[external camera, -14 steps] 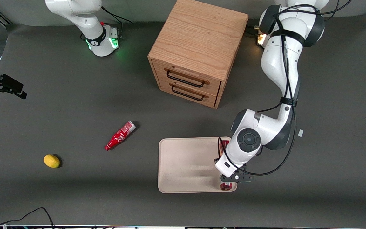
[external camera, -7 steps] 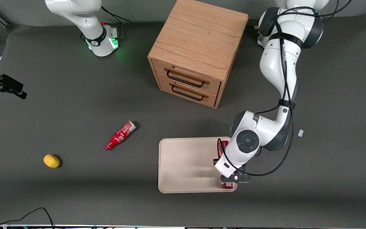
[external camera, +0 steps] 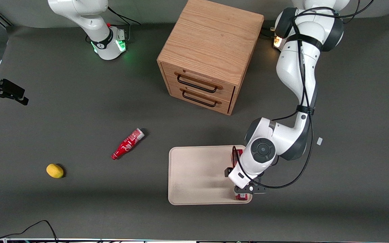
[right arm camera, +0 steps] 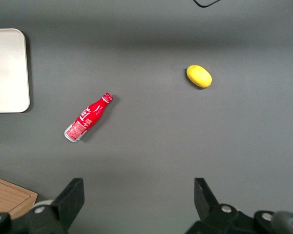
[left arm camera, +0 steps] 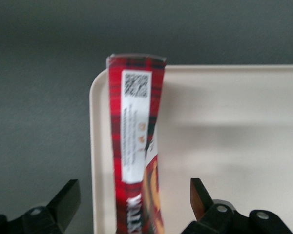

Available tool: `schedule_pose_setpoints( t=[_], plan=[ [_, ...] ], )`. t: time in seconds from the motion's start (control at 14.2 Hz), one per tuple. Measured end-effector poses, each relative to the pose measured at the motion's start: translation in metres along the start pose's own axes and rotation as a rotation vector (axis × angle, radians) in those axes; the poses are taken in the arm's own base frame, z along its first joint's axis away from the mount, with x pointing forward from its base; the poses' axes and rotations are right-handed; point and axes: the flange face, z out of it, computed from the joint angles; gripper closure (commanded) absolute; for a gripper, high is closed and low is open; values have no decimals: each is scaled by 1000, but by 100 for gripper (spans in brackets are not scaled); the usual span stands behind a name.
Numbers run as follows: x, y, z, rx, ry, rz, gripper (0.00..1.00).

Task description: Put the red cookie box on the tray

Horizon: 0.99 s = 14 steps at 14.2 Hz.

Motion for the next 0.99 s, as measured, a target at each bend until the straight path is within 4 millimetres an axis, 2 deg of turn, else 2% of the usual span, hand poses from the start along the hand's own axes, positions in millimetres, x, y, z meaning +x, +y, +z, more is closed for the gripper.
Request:
schedule_pose_setpoints(
  t=[0.07, 0.21, 0.35, 0.42, 0.56, 0.63, 0.78, 0.92, 0.99],
  plan=[
    [0, -3, -12, 15, -23, -2, 0],
    [2, -12, -55, 40, -61, 2, 0],
    [2, -33, -113, 62, -86, 20, 0],
    [4, -51, -146, 67, -92, 41, 0],
    [6, -100, -205, 66, -97, 77, 0],
    [5, -129, -225, 66, -94, 83, 0],
    [-4, -199, -251, 62, -96, 115, 0],
    [-25, -266, -269, 60, -111, 106, 0],
    [-39, -292, -280, 59, -121, 91, 0]
  ],
)
